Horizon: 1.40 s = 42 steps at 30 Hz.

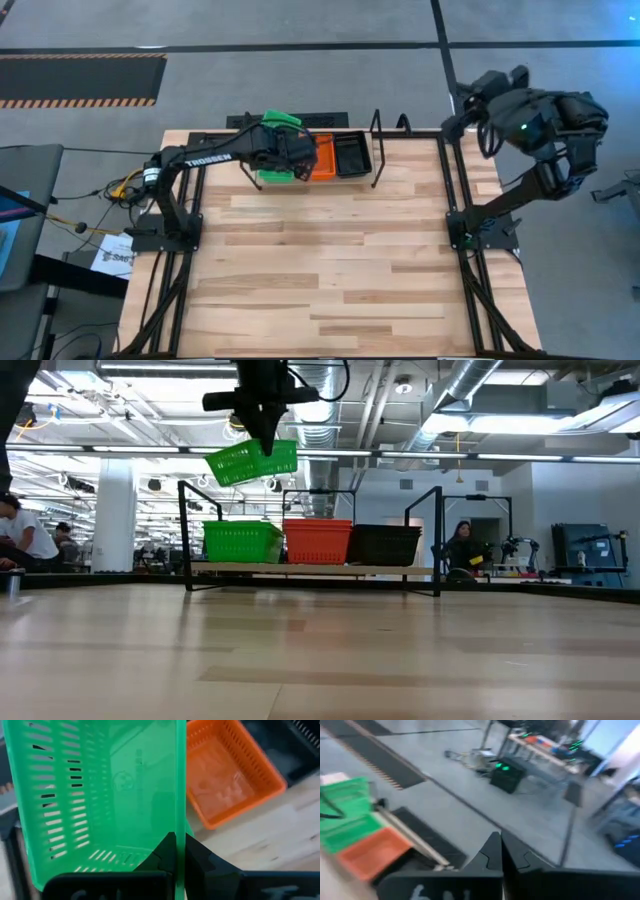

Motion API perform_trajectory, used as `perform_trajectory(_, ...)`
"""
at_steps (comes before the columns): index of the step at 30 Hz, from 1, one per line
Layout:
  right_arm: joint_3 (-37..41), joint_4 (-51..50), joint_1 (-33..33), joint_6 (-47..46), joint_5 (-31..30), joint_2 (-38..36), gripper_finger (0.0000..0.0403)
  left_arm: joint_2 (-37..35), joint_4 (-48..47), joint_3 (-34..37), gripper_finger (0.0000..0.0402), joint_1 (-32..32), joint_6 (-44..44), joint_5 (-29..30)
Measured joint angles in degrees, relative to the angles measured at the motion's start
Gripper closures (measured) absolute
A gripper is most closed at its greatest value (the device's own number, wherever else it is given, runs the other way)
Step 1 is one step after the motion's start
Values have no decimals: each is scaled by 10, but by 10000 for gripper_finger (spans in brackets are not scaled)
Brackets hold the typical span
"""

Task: Stack baskets on shelf by color
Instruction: Stack the green bin on top of the green bin on the shelf

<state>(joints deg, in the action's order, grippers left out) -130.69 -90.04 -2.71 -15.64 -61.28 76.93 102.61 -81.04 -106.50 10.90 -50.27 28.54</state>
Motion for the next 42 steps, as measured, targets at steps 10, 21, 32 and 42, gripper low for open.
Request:
perform_trajectory(10,0,0,141,148,-62,-20,400,28,72,-1,401,9,-135,11)
perform_trajectory(21,0,0,249,204,-60,-66,401,113,58,-1,401,24,-201,-55)
perform_trajectory(32,0,0,249,207,-46,-111,401,117,45,-19,401,52,-186,-61)
perform_trajectory(42,42,0,249,202,-43,-142,401,118,-21,-65,401,58,-190,-49)
